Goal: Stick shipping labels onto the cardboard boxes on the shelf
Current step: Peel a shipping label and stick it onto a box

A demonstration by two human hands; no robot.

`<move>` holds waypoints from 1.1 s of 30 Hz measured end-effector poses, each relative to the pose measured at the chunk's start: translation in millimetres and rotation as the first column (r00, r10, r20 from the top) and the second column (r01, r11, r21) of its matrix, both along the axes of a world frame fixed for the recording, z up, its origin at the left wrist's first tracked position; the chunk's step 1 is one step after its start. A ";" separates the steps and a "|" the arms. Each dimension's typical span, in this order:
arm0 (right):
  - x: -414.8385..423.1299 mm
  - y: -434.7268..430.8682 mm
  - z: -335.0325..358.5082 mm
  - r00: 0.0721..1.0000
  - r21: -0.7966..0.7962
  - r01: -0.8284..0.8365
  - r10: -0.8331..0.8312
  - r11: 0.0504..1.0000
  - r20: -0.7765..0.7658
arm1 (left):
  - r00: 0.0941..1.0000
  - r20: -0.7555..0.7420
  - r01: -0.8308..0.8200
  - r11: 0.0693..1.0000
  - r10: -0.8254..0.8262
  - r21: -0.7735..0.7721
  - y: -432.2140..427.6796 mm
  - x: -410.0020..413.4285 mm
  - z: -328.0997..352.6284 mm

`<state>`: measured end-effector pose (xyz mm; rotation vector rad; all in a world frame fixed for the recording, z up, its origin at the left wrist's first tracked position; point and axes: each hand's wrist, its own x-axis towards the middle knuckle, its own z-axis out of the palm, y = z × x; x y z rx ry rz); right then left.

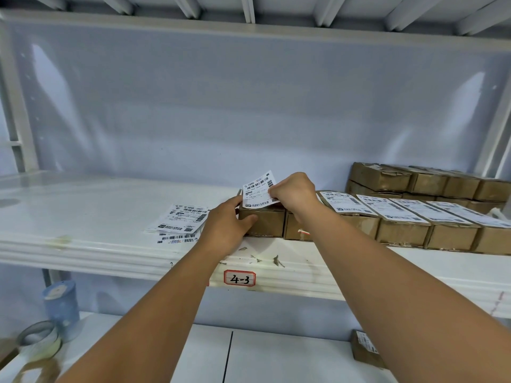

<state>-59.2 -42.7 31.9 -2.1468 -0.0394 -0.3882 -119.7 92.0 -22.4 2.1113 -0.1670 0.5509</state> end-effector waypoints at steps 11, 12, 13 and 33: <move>1.1 -1.5 1.2 0.998 0.135 -0.004 0.012 0.991 -0.055 | 1.000 0.013 -0.009 1.000 0.009 -0.006 0.3 1.1 -0.9; 1.0 -0.7 1.2 0.997 0.175 -0.014 0.026 0.984 -0.067 | 1.000 0.013 -0.011 1.000 0.011 -0.009 0.1 0.9 -0.6; 3.4 -0.7 0.5 0.996 0.217 -0.028 0.046 0.976 -0.075 | 1.000 0.010 -0.014 1.000 0.014 -0.012 0.1 0.7 -0.6; -2.5 -1.3 2.5 0.997 0.100 0.000 0.008 0.995 -0.080 | 0.999 0.014 -0.044 0.998 0.043 0.036 1.9 3.5 -2.2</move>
